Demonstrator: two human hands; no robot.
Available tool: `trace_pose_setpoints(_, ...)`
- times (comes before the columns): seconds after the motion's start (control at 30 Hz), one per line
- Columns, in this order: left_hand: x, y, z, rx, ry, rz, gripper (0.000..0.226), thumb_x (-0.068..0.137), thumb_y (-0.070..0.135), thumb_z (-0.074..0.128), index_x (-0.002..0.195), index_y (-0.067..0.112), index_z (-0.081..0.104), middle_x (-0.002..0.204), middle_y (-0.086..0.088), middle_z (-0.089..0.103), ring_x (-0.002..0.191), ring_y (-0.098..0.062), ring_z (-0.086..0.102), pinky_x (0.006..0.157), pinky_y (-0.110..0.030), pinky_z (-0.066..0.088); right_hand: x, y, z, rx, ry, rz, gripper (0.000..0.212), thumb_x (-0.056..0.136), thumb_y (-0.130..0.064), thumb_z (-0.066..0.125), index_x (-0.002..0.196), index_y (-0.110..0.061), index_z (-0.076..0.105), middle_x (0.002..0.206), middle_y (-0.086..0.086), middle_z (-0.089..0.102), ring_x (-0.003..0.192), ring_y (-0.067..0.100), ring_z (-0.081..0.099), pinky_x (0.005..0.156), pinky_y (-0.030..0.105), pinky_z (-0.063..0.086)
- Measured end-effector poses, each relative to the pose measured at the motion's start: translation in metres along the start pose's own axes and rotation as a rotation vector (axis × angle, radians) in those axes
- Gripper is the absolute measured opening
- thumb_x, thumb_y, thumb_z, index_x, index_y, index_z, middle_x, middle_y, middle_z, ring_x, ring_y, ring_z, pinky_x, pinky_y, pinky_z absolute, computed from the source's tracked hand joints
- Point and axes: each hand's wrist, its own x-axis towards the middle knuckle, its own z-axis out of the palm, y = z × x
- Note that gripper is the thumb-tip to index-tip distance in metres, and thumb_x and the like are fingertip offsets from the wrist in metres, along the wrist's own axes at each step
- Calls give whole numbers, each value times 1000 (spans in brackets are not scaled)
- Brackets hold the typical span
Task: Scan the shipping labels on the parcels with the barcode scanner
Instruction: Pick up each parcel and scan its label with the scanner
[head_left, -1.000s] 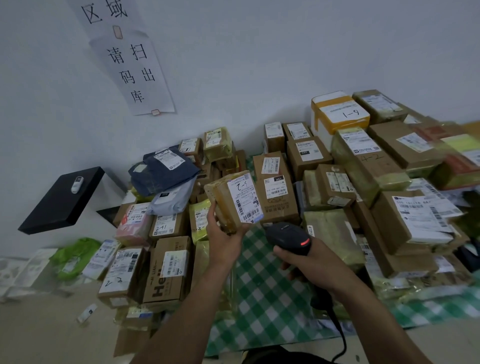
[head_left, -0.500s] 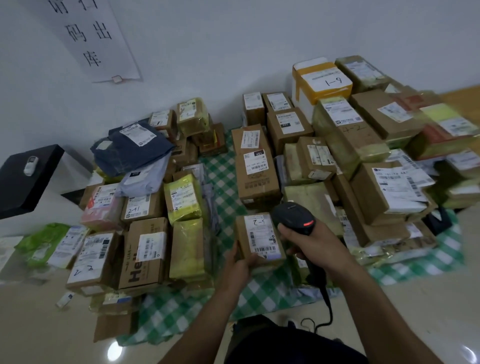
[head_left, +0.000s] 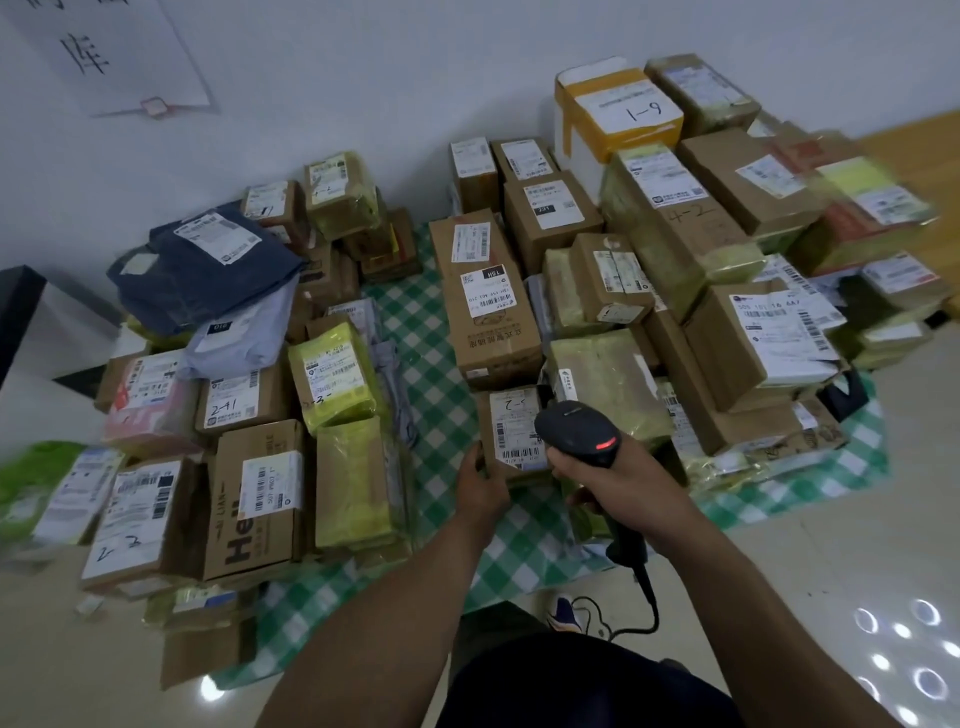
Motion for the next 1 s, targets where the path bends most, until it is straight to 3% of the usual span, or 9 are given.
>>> trace_pose_setpoints(0.17,-8,2,-4,219,-17,174,34,108,12,50,140,7,56,126,-2,66,119,-21,63,79,-1,44,5,-4,11,35,-19,27,26,91,-34,79,115,-27,72,91,-2,78,70,14,71,65,28,53)
trace_pose_setpoints(0.33,-27,33,-31,273,12,268,26,102,5,60,126,16,58,115,15,54,100,5,52,72,7,33,15,-23,30,73,-54,-21,16,92,-32,78,107,-29,73,84,-2,78,67,9,70,64,29,53)
trace_pose_setpoints(0.43,-24,56,-60,277,108,329,28,100,18,66,127,26,64,131,9,61,112,1,57,91,-8,44,27,-48,47,116,-98,-54,16,90,-34,78,106,-32,74,88,2,78,70,15,71,63,29,55)
trace_pose_setpoints(0.53,-12,95,-95,274,210,435,19,100,26,67,117,33,66,121,13,62,109,0,59,98,-30,52,46,-75,69,88,-97,-89,25,90,-35,79,114,-31,72,89,-2,78,70,13,72,60,27,53)
trace_pose_setpoints(0.6,2,128,-119,291,247,519,17,101,26,66,117,28,66,119,12,60,111,-5,58,97,-28,51,61,-95,82,64,-96,-116,26,92,-32,78,117,-33,71,88,-6,78,72,8,72,60,23,53)
trace_pose_setpoints(0.7,41,171,-152,372,279,552,25,101,28,65,125,21,66,126,8,59,114,-6,57,93,-24,48,85,-127,99,32,-103,-124,28,92,-34,78,118,-32,69,84,-5,78,69,10,71,65,31,55)
trace_pose_setpoints(0.77,77,196,-169,405,288,563,28,100,27,64,127,20,65,130,2,59,117,-13,58,97,-32,51,103,-145,108,40,-95,-127,25,93,-32,78,116,-33,68,86,-4,78,72,11,72,67,32,58)
trace_pose_setpoints(0.83,114,221,-180,433,265,562,31,100,26,64,130,19,63,134,-3,57,121,-20,57,103,-38,50,120,-162,115,53,-91,-141,22,94,-29,77,111,-38,67,91,-3,78,77,12,72,63,26,56)
trace_pose_setpoints(1.0,204,274,-193,571,237,514,47,98,28,68,142,19,56,148,-6,45,132,-23,50,111,-36,42,170,-184,133,5,-56,-98,20,94,-33,76,113,-32,70,86,-4,79,63,11,70,54,24,48)
